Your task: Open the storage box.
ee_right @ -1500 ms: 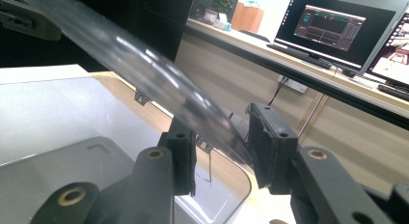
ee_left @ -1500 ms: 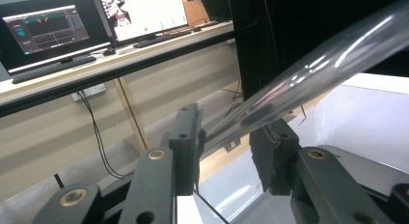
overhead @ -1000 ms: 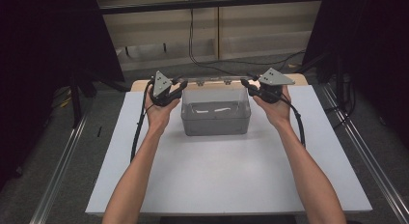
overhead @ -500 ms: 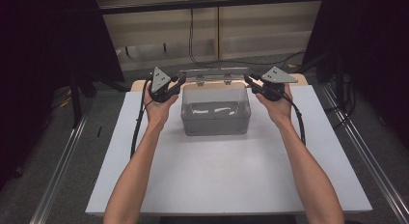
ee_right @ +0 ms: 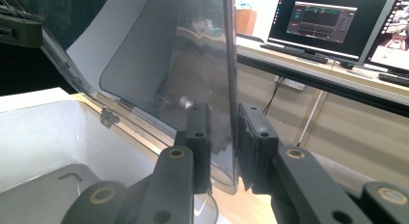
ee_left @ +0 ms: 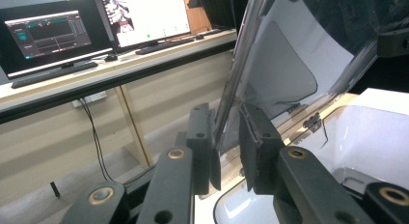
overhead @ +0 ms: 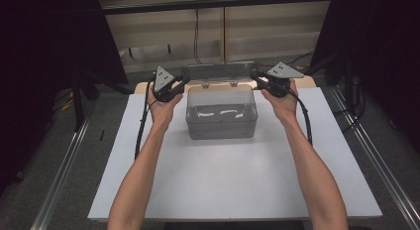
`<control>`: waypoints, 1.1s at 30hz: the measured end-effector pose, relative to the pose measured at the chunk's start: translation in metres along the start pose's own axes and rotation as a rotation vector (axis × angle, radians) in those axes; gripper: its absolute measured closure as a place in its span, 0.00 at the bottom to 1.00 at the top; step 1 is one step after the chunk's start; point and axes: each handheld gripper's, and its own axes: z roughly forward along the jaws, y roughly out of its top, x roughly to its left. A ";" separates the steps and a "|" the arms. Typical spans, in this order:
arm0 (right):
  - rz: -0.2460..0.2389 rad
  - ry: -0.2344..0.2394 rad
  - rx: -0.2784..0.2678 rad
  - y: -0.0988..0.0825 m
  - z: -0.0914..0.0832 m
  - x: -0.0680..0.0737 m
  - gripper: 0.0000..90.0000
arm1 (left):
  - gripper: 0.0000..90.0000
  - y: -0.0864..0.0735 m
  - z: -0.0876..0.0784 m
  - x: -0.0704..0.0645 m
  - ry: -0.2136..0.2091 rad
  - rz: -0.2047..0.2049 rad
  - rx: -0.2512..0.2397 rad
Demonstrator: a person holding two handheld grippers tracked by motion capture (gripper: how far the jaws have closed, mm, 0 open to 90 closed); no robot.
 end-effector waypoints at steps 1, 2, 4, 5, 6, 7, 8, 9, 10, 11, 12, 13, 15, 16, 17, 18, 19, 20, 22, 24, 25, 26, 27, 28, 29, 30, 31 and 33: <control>0.002 0.000 -0.003 0.000 0.001 0.000 0.84 | 0.84 0.000 0.001 0.000 -0.001 -0.006 -0.004; 0.006 -0.002 -0.003 0.000 0.002 -0.001 0.84 | 0.84 0.000 0.001 0.001 0.000 -0.009 -0.005; 0.015 0.001 -0.007 0.000 0.002 -0.002 0.84 | 0.84 0.000 0.002 0.002 -0.001 -0.010 -0.001; 0.020 0.002 -0.008 0.000 0.003 -0.002 0.84 | 0.84 0.000 0.004 0.003 0.001 -0.016 -0.007; 0.020 0.002 -0.006 0.001 0.004 -0.003 0.84 | 0.84 0.000 0.004 0.003 0.003 -0.019 -0.005; 0.021 0.000 -0.004 0.001 0.005 -0.003 0.84 | 0.84 0.000 0.005 0.003 0.003 -0.019 -0.004; 0.020 0.000 -0.005 0.002 0.005 -0.003 0.84 | 0.84 0.000 0.005 0.004 0.005 -0.017 0.000; 0.018 0.000 -0.002 0.003 0.006 -0.004 0.84 | 0.84 0.000 0.006 0.004 0.006 -0.021 -0.003; 0.018 -0.001 0.001 0.003 0.007 -0.004 0.84 | 0.84 0.000 0.007 0.004 0.008 -0.023 -0.006; 0.020 0.001 0.004 0.004 0.008 -0.004 0.83 | 0.84 -0.001 0.008 0.004 0.012 -0.024 -0.007; 0.022 0.001 0.002 0.004 0.009 -0.005 0.83 | 0.84 -0.001 0.008 0.005 0.010 -0.023 -0.006; 0.022 -0.001 0.002 0.004 0.009 -0.005 0.83 | 0.85 -0.001 0.008 0.006 0.012 -0.017 0.003; 0.031 0.001 0.001 0.004 0.010 -0.006 0.83 | 0.85 -0.001 0.010 0.006 0.011 -0.015 0.004; 0.033 0.000 0.000 0.004 0.010 -0.006 0.83 | 0.85 -0.001 0.011 0.006 0.015 -0.020 0.004; 0.037 0.000 -0.002 0.004 0.011 -0.006 0.83 | 0.85 -0.001 0.012 0.007 0.017 -0.020 0.005; 0.042 0.001 -0.005 0.004 0.012 -0.007 0.83 | 0.85 -0.002 0.013 0.007 0.017 -0.022 0.007; 0.044 -0.001 -0.006 0.004 0.012 -0.007 0.83 | 0.85 -0.002 0.013 0.007 0.017 -0.028 0.004; 0.049 -0.001 -0.005 0.004 0.013 -0.008 0.83 | 0.85 -0.003 0.014 0.007 0.019 -0.030 0.002; 0.054 -0.001 -0.005 0.004 0.014 -0.008 0.83 | 0.85 -0.005 0.016 0.008 0.016 -0.036 0.007; 0.064 -0.001 -0.003 0.004 0.016 -0.009 0.83 | 0.85 -0.008 0.019 0.008 0.021 -0.045 0.013; 0.070 -0.001 -0.006 0.003 0.017 -0.010 0.83 | 0.85 -0.009 0.019 0.009 0.021 -0.033 0.029; 0.081 -0.003 -0.006 0.003 0.017 -0.010 0.83 | 0.84 -0.010 0.020 0.009 0.021 -0.039 0.025; 0.084 -0.004 -0.007 0.003 0.018 -0.010 0.82 | 0.84 -0.010 0.020 0.009 0.022 -0.047 0.023; 0.088 -0.005 -0.004 0.003 0.019 -0.010 0.82 | 0.84 -0.010 0.021 0.009 0.024 -0.049 0.021; 0.087 -0.003 -0.004 0.003 0.020 -0.011 0.82 | 0.84 -0.010 0.021 0.009 0.021 -0.053 0.023; 0.090 -0.003 -0.005 0.003 0.020 -0.012 0.82 | 0.84 -0.010 0.021 0.010 0.019 -0.041 0.034; 0.090 0.001 -0.004 0.002 0.021 -0.012 0.82 | 0.84 -0.011 0.022 0.010 0.020 -0.043 0.032; 0.107 0.003 -0.005 0.002 0.022 -0.013 0.81 | 0.84 -0.012 0.024 0.009 0.022 -0.058 0.031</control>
